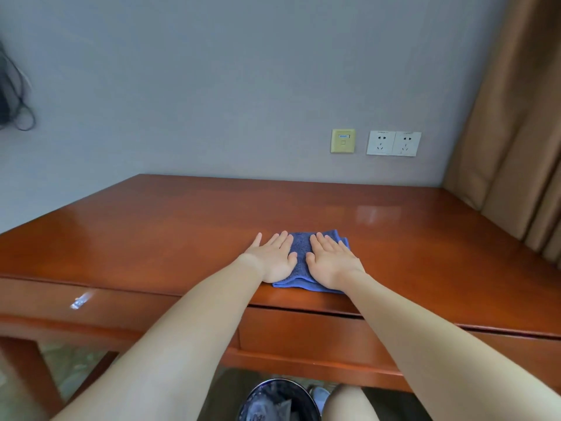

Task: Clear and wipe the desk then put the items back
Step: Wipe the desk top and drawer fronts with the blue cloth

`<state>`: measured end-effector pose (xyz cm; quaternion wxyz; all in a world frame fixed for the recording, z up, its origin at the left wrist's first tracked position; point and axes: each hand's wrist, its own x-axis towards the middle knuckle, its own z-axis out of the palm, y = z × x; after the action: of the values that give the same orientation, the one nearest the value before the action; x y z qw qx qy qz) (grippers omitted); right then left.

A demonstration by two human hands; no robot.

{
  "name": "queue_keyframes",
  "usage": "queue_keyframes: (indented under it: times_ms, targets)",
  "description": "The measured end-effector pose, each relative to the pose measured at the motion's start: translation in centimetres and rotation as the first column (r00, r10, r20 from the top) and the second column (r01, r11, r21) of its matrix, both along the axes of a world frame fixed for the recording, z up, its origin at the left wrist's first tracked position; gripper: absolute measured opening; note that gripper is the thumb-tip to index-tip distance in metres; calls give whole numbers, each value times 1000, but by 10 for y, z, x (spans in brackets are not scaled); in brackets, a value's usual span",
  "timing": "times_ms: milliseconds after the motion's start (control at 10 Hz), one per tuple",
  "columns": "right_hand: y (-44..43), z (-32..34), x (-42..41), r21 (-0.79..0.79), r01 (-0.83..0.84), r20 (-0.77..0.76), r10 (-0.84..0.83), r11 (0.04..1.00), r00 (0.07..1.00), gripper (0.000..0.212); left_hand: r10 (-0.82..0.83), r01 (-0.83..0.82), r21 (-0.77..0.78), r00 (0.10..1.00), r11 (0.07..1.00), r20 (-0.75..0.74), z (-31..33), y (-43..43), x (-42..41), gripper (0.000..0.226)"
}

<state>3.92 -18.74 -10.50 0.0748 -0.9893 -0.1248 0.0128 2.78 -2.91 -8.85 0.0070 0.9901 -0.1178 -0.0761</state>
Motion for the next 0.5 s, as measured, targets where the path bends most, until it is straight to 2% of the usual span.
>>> queue_keyframes:
  times_ms: [400, 500]
  targets:
    - [15, -1, -57, 1, -29, 10, 29, 1000, 1000, 59, 24, -24, 1, 999, 1000, -21, 5, 10, -59, 57]
    - [17, -1, -63, 3, -29, 10, 29, 1000, 1000, 59, 57, -61, -91, 998, 994, -37, 3, 6, -63, 57]
